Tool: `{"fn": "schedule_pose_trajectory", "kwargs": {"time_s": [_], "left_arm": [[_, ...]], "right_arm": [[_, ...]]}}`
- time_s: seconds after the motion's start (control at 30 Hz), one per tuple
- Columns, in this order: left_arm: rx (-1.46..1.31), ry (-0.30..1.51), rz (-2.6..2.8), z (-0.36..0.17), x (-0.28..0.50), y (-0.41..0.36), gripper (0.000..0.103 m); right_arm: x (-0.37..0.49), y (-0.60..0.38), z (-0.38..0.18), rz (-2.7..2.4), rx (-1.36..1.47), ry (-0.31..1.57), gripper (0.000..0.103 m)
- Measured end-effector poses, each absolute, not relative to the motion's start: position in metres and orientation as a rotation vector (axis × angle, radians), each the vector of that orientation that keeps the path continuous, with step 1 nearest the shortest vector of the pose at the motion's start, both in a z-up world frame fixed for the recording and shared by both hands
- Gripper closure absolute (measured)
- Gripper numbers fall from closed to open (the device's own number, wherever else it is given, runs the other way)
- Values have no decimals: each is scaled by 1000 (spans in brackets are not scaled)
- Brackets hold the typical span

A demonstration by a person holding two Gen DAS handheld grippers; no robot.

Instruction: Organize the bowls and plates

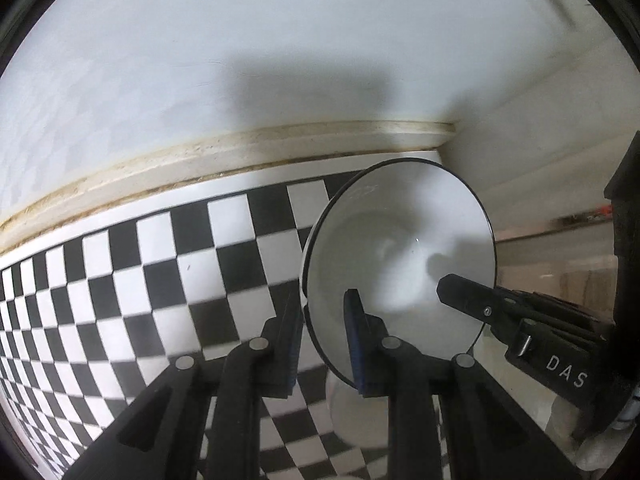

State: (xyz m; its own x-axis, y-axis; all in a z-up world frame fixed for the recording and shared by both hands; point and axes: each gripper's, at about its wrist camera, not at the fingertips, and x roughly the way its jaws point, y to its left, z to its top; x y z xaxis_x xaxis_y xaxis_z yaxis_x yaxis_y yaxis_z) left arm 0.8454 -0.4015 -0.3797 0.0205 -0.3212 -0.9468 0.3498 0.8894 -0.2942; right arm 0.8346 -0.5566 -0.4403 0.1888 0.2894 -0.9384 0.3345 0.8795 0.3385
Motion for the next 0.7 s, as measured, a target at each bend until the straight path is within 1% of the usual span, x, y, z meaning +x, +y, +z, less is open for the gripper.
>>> {"fn": "schedule_pose_trajectory", "kwargs": {"time_s": [0.2,0.47,0.7], "left_arm": [[36,1415,-536,-342,812,-379,85],[59,1367,-554,-306,759,-349,85],[63,1364,-581,-294,712,-327,85]], "right_arm": [[805,-538,-406,-27,521,1362,90],[750,-517,-370,-17,500,1333,90],[694,-493,-354,-20,488,1328,90]]}}
